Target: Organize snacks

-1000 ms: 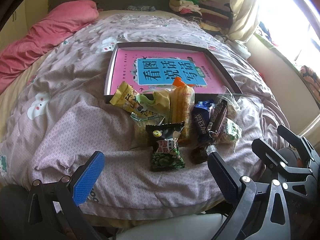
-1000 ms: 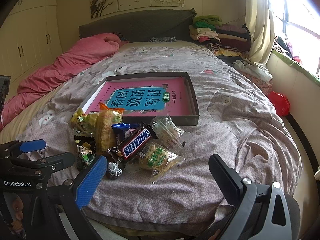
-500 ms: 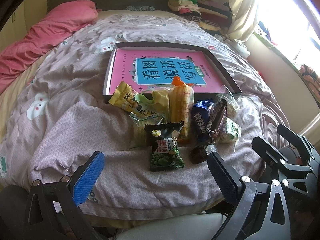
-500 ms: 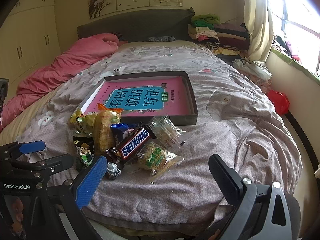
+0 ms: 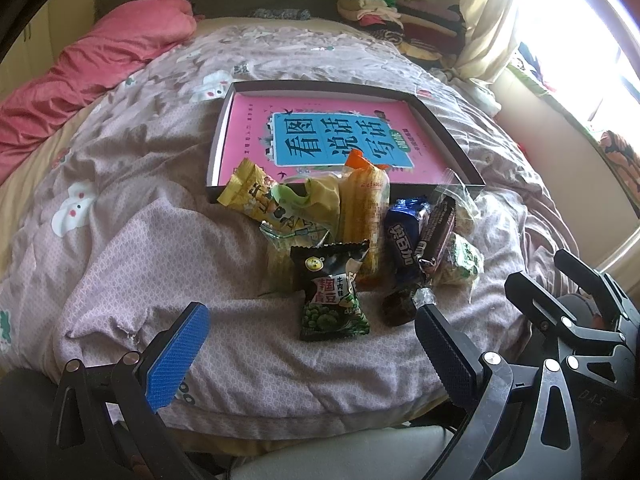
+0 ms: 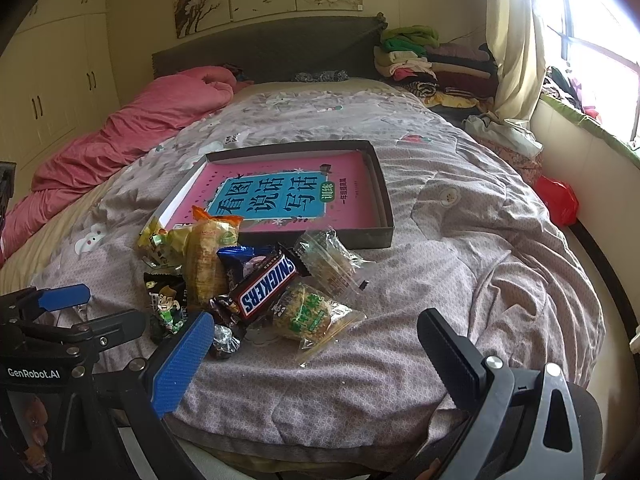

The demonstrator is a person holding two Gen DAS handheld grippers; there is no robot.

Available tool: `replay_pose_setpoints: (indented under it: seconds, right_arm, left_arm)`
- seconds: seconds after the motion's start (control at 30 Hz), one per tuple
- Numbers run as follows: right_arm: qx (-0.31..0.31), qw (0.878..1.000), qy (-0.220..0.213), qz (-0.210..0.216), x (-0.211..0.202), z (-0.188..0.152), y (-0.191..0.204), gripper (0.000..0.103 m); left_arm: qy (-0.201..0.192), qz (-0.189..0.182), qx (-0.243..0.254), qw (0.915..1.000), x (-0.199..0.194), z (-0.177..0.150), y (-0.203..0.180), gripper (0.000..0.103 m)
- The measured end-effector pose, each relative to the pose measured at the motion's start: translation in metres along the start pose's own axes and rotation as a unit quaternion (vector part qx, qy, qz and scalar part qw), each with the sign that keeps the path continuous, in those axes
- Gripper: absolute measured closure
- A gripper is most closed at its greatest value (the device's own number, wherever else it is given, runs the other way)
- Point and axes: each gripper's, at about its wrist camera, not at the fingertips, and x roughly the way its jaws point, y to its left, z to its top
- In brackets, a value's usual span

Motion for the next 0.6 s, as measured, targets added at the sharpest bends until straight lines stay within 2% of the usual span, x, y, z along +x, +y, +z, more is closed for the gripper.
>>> replay_pose_setpoints:
  seconds: [0.6]
  right_arm:
    - [0.031, 0.999, 0.043, -0.005, 0.02, -0.002, -0.011, 0.001]
  left_arm:
    - [0.04, -0.016, -0.037, 0.9984, 0.025, -0.002, 0.011, 0.002]
